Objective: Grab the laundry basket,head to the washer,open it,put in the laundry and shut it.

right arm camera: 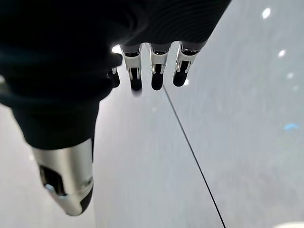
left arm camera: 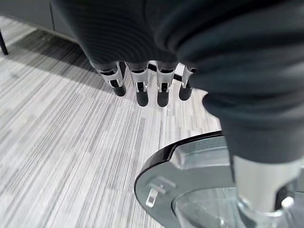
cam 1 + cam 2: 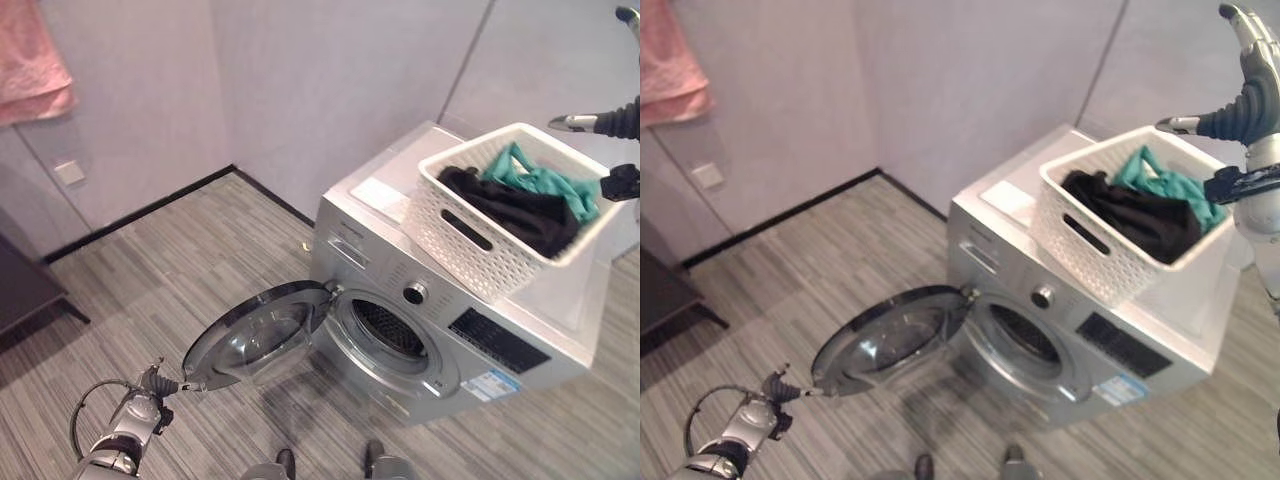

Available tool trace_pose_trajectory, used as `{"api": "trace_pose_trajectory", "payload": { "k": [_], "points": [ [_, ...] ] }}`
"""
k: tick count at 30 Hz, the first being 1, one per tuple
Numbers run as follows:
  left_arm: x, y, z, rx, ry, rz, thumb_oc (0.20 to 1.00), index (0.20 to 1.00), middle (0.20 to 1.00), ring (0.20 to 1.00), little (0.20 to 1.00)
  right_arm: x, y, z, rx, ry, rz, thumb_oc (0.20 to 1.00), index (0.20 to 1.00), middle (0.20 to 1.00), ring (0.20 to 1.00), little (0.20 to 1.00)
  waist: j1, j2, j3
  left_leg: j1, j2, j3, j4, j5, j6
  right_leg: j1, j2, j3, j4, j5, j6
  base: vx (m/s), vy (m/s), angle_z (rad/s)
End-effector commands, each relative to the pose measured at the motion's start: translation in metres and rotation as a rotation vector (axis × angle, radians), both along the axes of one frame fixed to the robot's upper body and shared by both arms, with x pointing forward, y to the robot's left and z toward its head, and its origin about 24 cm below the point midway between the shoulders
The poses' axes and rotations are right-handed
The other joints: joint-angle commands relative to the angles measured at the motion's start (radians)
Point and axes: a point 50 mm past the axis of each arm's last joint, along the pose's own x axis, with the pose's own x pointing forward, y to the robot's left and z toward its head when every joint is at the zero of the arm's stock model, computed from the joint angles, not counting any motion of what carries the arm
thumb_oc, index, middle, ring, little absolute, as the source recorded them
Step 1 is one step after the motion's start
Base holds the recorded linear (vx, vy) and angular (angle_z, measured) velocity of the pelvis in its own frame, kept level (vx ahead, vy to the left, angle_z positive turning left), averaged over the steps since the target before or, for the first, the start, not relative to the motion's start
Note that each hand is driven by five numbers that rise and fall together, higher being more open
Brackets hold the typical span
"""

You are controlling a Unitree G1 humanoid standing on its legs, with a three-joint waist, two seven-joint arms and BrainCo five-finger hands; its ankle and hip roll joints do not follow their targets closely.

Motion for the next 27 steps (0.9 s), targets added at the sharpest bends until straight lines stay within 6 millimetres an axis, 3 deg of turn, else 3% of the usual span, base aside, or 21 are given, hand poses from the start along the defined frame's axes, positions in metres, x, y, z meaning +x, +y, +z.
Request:
{"api": "trace_pose_trajectory", "payload": {
  "k": [1, 6, 12, 15, 16, 17, 18, 20, 21, 22, 24, 25, 27],
  "points": [
    [-0.005, 0.009, 0.006, 0.009, -0.019, -0.031, 1.000, 1.000, 1.000, 1.000, 1.000, -0.004, -0.015, 0.016, -0.023, 0.086, -0.059, 1.000, 1.000, 1.000, 1.000, 1.000, -0.014, -0.030, -0.013, 0.085, 0.056, 0.023, 0.005, -0.100, -0.113, -0.045, -0.003, 0.045, 0.080, 0.097, 0.009, 0.13, -0.100, 0.68],
    [-0.019, 0.007, -0.003, -0.030, 0.020, -0.014, 1.000, 1.000, 1.000, 1.000, 1.000, -0.017, -0.027, 0.014, -0.081, 0.211, -0.097, 1.000, 1.000, 1.000, 1.000, 1.000, -0.033, -0.045, -0.045, 0.104, 0.093, 0.013, -0.015, -0.103, -0.142, -0.002, 0.030, 0.040, 0.060, 0.051, -0.012, 0.12, -0.139, 0.50],
    [-0.047, 0.011, -0.018, -0.083, 0.086, 0.093, 1.000, 1.000, 1.000, 1.000, 1.000, -0.033, -0.030, 0.014, -0.097, 0.240, -0.083, 1.000, 1.000, 1.000, 1.000, 1.000, -0.040, -0.035, -0.076, 0.146, 0.165, 0.044, -0.038, -0.099, -0.178, 0.015, 0.089, 0.027, 0.058, 0.003, -0.046, 0.11, -0.196, 0.02],
    [-0.056, 0.016, -0.021, -0.132, 0.058, 0.228, 1.000, 1.000, 1.000, 1.000, 1.000, -0.040, -0.027, 0.023, -0.072, 0.182, -0.049, 1.000, 1.000, 1.000, 1.000, 1.000, -0.042, -0.039, -0.062, 0.092, 0.194, 0.062, 0.116, -0.049, -0.217, 0.041, 0.116, 0.016, 0.062, -0.024, -0.074, -0.01, -0.204, -0.29],
    [-0.057, 0.019, -0.020, -0.145, 0.041, 0.265, 1.000, 1.000, 1.000, 1.000, 1.000, -0.043, -0.024, 0.031, -0.073, 0.143, -0.037, 1.000, 1.000, 1.000, 1.000, 1.000, -0.034, -0.048, -0.046, 0.050, 0.195, 0.054, 0.208, -0.010, -0.224, 0.054, 0.121, 0.015, 0.060, -0.026, -0.086, -0.08, -0.271, -0.27],
    [-0.059, 0.025, -0.018, -0.146, 0.028, 0.307, 1.000, 1.000, 1.000, 1.000, 1.000, -0.048, -0.014, 0.045, -0.083, 0.082, 0.017, 1.000, 1.000, 1.000, 1.000, 1.000, -0.025, -0.061, -0.018, -0.030, 0.200, 0.020, 0.380, 0.049, -0.228, 0.074, 0.141, 0.030, 0.061, -0.033, -0.113, -0.06, -0.224, -0.37],
    [-0.063, 0.027, -0.019, -0.146, 0.035, 0.329, 1.000, 1.000, 1.000, 1.000, 1.000, -0.049, -0.008, 0.048, -0.081, 0.065, 0.050, 1.000, 1.000, 1.000, 1.000, 1.000, -0.022, -0.064, -0.014, -0.043, 0.208, 0.010, 0.400, 0.066, -0.225, 0.078, 0.150, 0.039, 0.063, -0.039, -0.117, -0.02, -0.150, -0.39],
    [-0.065, 0.028, -0.020, -0.153, 0.038, 0.340, 1.000, 1.000, 1.000, 1.000, 1.000, -0.049, -0.001, 0.051, -0.074, 0.054, 0.097, 1.000, 1.000, 1.000, 1.000, 1.000, -0.028, -0.064, -0.018, -0.056, 0.274, 0.011, 0.333, 0.099, -0.225, 0.088, 0.148, 0.049, 0.057, -0.051, -0.110, 0.04, 0.010, -0.34],
    [-0.065, 0.028, -0.020, -0.154, 0.038, 0.340, 1.000, 1.000, 1.000, 1.000, 1.000, -0.049, -0.001, 0.051, -0.074, 0.055, 0.097, 1.000, 1.000, 1.000, 1.000, 1.000, -0.026, -0.064, -0.017, -0.048, 0.276, 0.014, 0.324, 0.102, -0.226, 0.091, 0.149, 0.051, 0.057, -0.052, -0.111, 0.09, 0.110, -0.27],
    [-0.067, 0.027, -0.021, -0.159, 0.051, 0.322, 1.000, 1.000, 1.000, 1.000, 1.000, -0.047, 0.005, 0.049, -0.087, 0.079, 0.132, 1.000, 1.000, 1.000, 1.000, 1.000, -0.010, -0.064, -0.023, -0.054, 0.316, -0.003, 0.176, 0.101, -0.218, 0.099, 0.137, 0.074, 0.046, -0.062, -0.095, 0.10, 0.121, -0.19],
    [-0.067, 0.027, -0.021, -0.170, 0.041, 0.324, 1.000, 1.000, 1.000, 1.000, 1.000, -0.046, 0.009, 0.050, -0.098, 0.083, 0.150, 1.000, 1.000, 1.000, 1.000, 1.000, -0.001, -0.053, -0.028, -0.054, 0.323, -0.030, 0.084, 0.121, -0.219, 0.102, 0.140, 0.093, 0.049, -0.074, -0.091, 0.10, 0.127, -0.24],
    [-0.069, 0.028, -0.022, -0.194, 0.024, 0.364, 1.000, 1.000, 1.000, 1.000, 1.000, -0.043, 0.008, 0.044, -0.101, 0.116, 0.142, 1.000, 1.000, 1.000, 1.000, 1.000, -0.006, -0.031, -0.040, -0.034, 0.341, -0.035, -0.027, 0.125, -0.234, 0.105, 0.135, 0.114, 0.056, -0.085, -0.085, 0.11, 0.156, -0.45],
    [-0.075, 0.023, -0.028, -0.210, 0.045, 0.376, 1.000, 1.000, 1.000, 1.000, 1.000, -0.043, 0.006, 0.030, -0.099, 0.165, 0.140, 1.000, 1.000, 1.000, 1.000, 1.000, -0.024, -0.003, -0.067, 0.001, 0.339, 0.001, -0.079, 0.122, -0.253, 0.113, 0.118, 0.115, 0.047, -0.084, -0.071, 0.13, 0.178, -0.37]
  ]
}}
